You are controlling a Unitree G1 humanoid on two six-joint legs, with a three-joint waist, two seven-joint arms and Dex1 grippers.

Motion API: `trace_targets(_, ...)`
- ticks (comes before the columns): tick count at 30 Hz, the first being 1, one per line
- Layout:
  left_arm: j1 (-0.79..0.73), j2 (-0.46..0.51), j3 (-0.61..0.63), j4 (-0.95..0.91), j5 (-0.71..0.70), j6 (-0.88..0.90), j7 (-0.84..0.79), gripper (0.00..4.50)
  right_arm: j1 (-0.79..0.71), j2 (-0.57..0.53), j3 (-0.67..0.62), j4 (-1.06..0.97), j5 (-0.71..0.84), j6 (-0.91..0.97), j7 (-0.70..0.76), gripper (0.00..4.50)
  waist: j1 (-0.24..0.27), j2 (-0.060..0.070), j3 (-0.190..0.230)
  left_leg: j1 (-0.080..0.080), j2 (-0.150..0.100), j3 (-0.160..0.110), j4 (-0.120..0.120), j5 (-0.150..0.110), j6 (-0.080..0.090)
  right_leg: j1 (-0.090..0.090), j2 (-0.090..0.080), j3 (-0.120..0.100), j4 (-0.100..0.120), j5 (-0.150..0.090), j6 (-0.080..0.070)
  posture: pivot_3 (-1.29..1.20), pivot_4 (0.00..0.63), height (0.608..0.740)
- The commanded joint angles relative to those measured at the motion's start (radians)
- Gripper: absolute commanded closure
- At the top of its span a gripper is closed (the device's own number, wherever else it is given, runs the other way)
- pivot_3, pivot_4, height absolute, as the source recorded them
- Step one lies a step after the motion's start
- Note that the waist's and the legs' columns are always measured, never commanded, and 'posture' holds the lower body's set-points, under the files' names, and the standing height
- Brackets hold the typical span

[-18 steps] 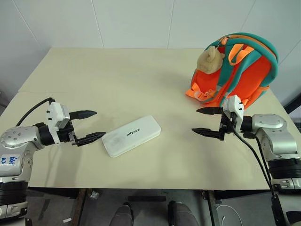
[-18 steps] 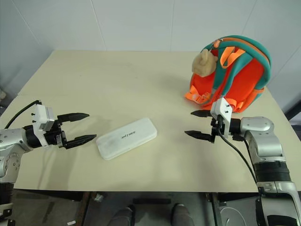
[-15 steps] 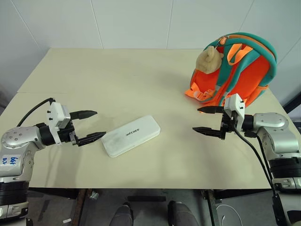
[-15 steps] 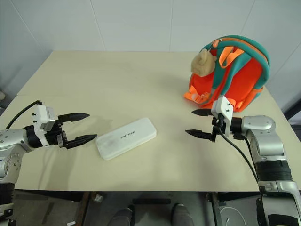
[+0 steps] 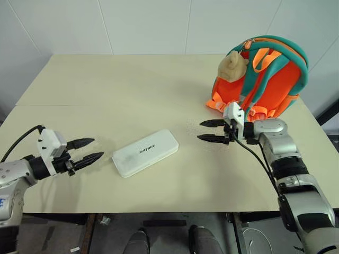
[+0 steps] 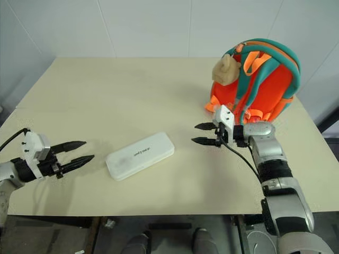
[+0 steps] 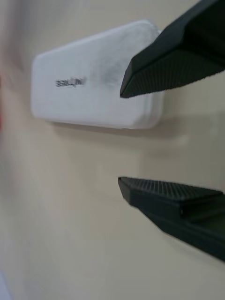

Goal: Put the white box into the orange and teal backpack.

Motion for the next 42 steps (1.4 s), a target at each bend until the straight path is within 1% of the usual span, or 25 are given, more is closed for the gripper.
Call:
trace_targets(1,0.065,-0.024,0.007,-0.091,0.010,0.004,0.033,3.04,-0.063,0.042,0.000,0.126,-0.034,-0.092,-0.017,3.35,-0.003,0.000,0.000,0.000,0.000,0.000,0.000,0.000,0.000,0.000,0.000,0.000,0.001,0.000,0.000,0.00,0.150,0.740)
trace_targets(2,0.081,-0.028,-0.015,-0.112,0.012,0.024,0.041,3.28,-0.079,0.056,0.001,0.168,-0.046,-0.109,-0.021,3.59,-0.003,0.000,0.000,0.000,0.000,0.000,0.000,0.000,0.000,0.000,0.000,0.000,0.001,0.000,0.000,0.00,0.150,0.740)
trace_targets(4,0.102,-0.029,-0.047,-0.142,0.008,0.057,0.047,3.89,-0.104,0.075,-0.001,0.231,-0.067,-0.137,-0.028,4.28,0.000,0.000,0.000,0.000,0.000,0.000,0.000,0.000,0.000,-0.001,0.000,0.000,0.003,0.000,0.000,0.00,0.150,0.740)
trace_targets(5,0.107,-0.032,-0.067,-0.158,-0.005,0.077,0.041,4.22,-0.113,0.085,0.002,0.257,-0.080,-0.141,-0.029,4.50,0.001,0.000,0.000,0.000,0.000,0.000,0.000,0.000,0.000,-0.001,0.000,0.000,0.003,0.000,-0.001,0.00,0.150,0.740)
trace_targets(7,0.107,-0.035,-0.121,-0.177,-0.011,0.113,0.036,4.22,-0.122,0.106,0.020,0.303,-0.116,-0.170,-0.036,4.50,0.001,0.000,0.000,0.000,0.000,0.000,0.001,0.000,0.000,-0.001,0.001,0.000,0.004,0.000,-0.001,0.00,0.150,0.740)
trace_targets(11,0.060,-0.064,-0.185,-0.164,0.008,0.117,0.060,4.22,-0.121,0.154,0.013,0.354,-0.142,-0.185,-0.062,4.50,-0.003,0.000,0.000,0.001,0.000,0.000,0.001,0.000,-0.001,-0.001,0.001,0.001,0.006,0.000,-0.001,0.00,0.150,0.740)
trace_targets(21,-0.005,-0.074,-0.226,-0.093,0.023,0.098,0.060,4.22,-0.080,0.209,0.000,0.305,-0.129,-0.183,0.019,4.50,-0.005,0.000,0.000,0.003,0.002,0.000,0.003,0.001,-0.002,-0.001,0.004,0.003,0.011,-0.001,-0.002,0.00,0.150,0.740)
trace_targets(25,-0.062,-0.075,-0.254,-0.038,0.047,0.067,0.049,4.22,0.002,0.180,0.017,0.125,-0.088,-0.091,0.155,4.50,-0.004,0.000,0.000,0.003,0.003,0.000,0.003,0.001,-0.002,-0.001,0.005,0.003,0.013,-0.001,-0.003,0.00,0.150,0.740)
trace_targets(29,-0.090,-0.077,-0.267,-0.010,0.057,0.047,0.041,4.22,0.078,0.127,0.031,-0.029,-0.082,-0.019,0.197,4.50,0.000,0.000,0.000,0.003,0.003,0.000,0.004,0.001,-0.002,-0.001,0.005,0.004,0.013,-0.001,-0.003,0.00,0.150,0.740)
trace_targets(33,-0.094,-0.076,-0.274,-0.003,0.061,0.040,0.034,4.22,0.069,0.081,0.017,-0.028,-0.097,-0.010,0.137,4.50,0.001,0.000,0.000,0.003,0.003,0.000,0.005,0.001,-0.002,-0.001,0.005,0.004,0.013,0.000,-0.003,0.00,0.150,0.740)
trace_targets(37,-0.085,-0.077,-0.266,-0.002,0.064,0.035,0.033,4.22,-0.038,0.049,0.013,0.118,-0.147,-0.066,0.032,4.50,-0.008,0.000,0.000,0.003,0.003,0.001,0.005,0.002,-0.003,-0.002,0.005,0.004,0.013,0.000,-0.004,0.00,0.150,0.740)
trace_targets(41,-0.080,-0.080,-0.260,-0.004,0.065,0.034,0.038,4.22,-0.160,0.074,0.010,0.298,-0.197,-0.113,-0.139,4.50,-0.008,0.000,0.000,0.004,0.004,0.001,0.005,0.002,-0.003,-0.003,0.005,0.004,0.013,0.000,-0.005,0.00,0.150,0.740)
trace_targets(42,-0.080,-0.080,-0.260,-0.004,0.065,0.034,0.038,4.22,-0.175,0.081,0.009,0.326,-0.202,-0.121,-0.162,4.50,-0.008,0.000,0.000,0.004,0.004,0.001,0.005,0.002,-0.003,-0.003,0.005,0.004,0.013,0.000,-0.005,0.00,0.150,0.740)
